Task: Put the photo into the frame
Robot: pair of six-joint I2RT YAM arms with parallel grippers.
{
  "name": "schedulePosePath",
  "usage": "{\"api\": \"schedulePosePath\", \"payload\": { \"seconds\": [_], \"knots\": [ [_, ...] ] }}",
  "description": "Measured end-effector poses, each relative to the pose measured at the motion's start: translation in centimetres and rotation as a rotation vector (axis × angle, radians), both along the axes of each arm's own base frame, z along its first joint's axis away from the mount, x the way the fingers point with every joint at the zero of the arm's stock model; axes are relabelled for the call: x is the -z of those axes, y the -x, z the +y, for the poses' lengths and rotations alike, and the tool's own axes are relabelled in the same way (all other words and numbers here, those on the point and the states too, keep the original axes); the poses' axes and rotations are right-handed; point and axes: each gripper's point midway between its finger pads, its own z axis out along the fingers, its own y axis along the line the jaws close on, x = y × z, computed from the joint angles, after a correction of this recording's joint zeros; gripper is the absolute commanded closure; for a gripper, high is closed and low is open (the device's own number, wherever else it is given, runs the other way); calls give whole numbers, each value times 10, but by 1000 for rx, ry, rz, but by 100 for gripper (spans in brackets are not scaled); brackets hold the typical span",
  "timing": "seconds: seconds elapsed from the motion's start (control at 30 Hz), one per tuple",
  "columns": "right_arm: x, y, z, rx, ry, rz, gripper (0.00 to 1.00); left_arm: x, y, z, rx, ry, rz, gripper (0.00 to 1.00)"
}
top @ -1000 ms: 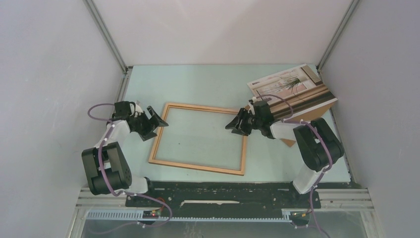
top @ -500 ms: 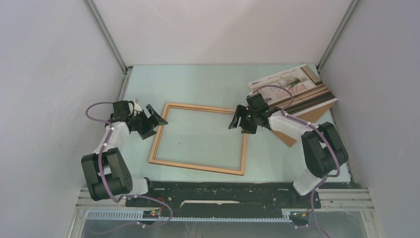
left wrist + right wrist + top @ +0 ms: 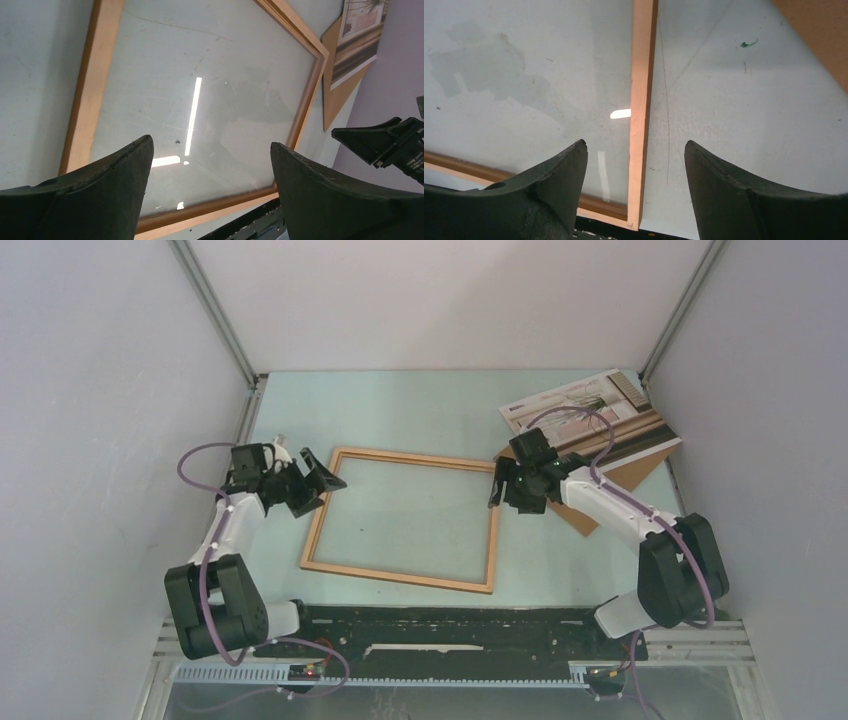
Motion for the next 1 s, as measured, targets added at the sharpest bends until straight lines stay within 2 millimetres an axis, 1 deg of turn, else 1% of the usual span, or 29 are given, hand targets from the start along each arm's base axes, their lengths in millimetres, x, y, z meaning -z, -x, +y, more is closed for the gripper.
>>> {"api": "schedulePosePath", "payload": {
  "seconds": [0.13,0.27,0.37,0.5,0.6,0.73,0.83,0.87,1.0],
  "knots": [
    [-1,4,7,-10,-35,9,26,-7,0,-8,25,6,-27,6],
    [7,19,21,-27,-59,42,26,-16,1,-18,56,1,-62,6],
    [8,35,40,-62,-75,60,27,-20,3,-26,81,-1,-78,6],
    [9,48,64,-91,-97,66,27,-21,6,-36,112,1,-79,6],
    [19,54,76,-93,-94,86,27,-21,9,-46,145,4,-78,6],
    [40,54,84,-81,-71,115,28,-20,12,-57,179,12,-69,6],
    [55,51,83,-61,-42,128,29,-19,14,-61,189,16,-65,4],
    [58,51,83,-58,-40,132,29,-20,14,-61,190,16,-65,4],
    [54,43,88,-63,-75,111,28,-20,13,-60,186,10,-68,4]
  ]
}}
